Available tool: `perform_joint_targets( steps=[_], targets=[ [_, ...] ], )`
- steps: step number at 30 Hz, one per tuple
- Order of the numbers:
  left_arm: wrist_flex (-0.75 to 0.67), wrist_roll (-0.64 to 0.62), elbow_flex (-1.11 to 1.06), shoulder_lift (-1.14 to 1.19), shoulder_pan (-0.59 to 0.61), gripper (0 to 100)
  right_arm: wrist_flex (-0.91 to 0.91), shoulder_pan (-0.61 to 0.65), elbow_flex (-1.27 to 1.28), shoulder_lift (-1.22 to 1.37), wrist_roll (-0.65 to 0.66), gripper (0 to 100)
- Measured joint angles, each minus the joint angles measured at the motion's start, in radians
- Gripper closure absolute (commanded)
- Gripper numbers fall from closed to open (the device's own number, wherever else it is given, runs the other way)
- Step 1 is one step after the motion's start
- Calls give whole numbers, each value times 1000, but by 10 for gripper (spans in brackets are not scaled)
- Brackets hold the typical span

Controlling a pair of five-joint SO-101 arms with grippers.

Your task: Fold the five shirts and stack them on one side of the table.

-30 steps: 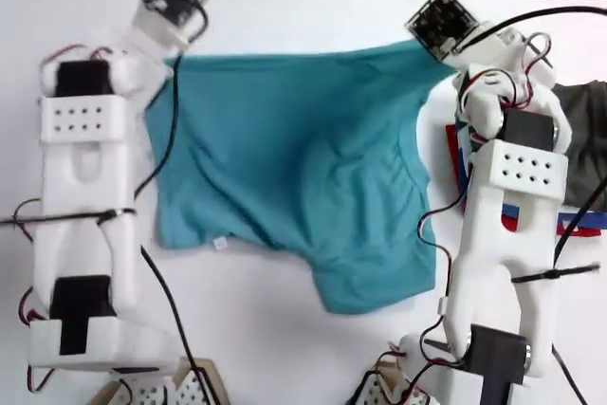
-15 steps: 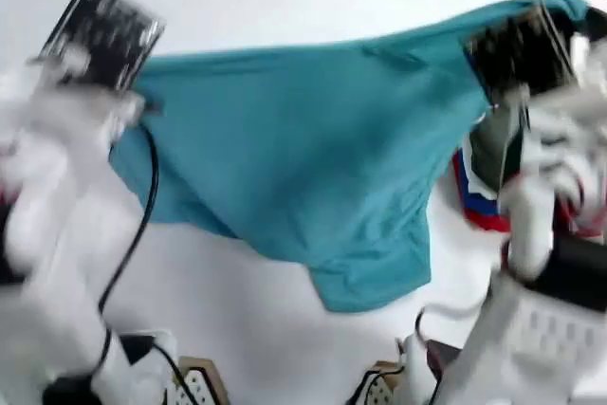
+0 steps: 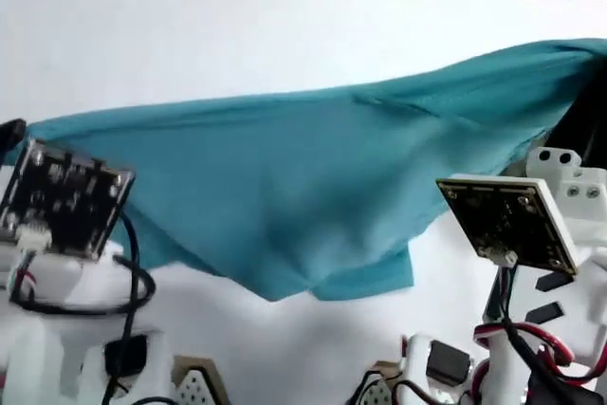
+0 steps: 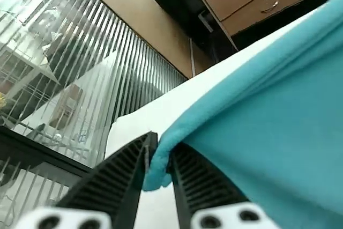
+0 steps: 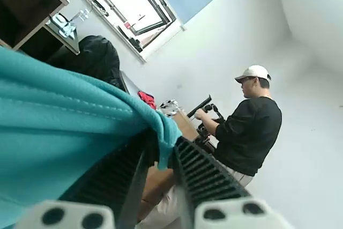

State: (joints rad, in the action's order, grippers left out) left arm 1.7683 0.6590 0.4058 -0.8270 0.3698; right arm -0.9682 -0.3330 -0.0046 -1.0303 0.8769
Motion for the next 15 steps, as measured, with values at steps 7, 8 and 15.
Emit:
perform_joint_targets(
  steps=[7, 8, 15],
  targets=[
    [-49, 2, -132, -6, -2, 976, 0, -5, 87, 2, 0, 978],
    [-51, 2, -132, -11, -2, 976, 0, -6, 87, -3, 0, 978],
    [-51, 2, -109, -117, -2, 976, -29, -25, 87, -57, 0, 978]
  ],
)
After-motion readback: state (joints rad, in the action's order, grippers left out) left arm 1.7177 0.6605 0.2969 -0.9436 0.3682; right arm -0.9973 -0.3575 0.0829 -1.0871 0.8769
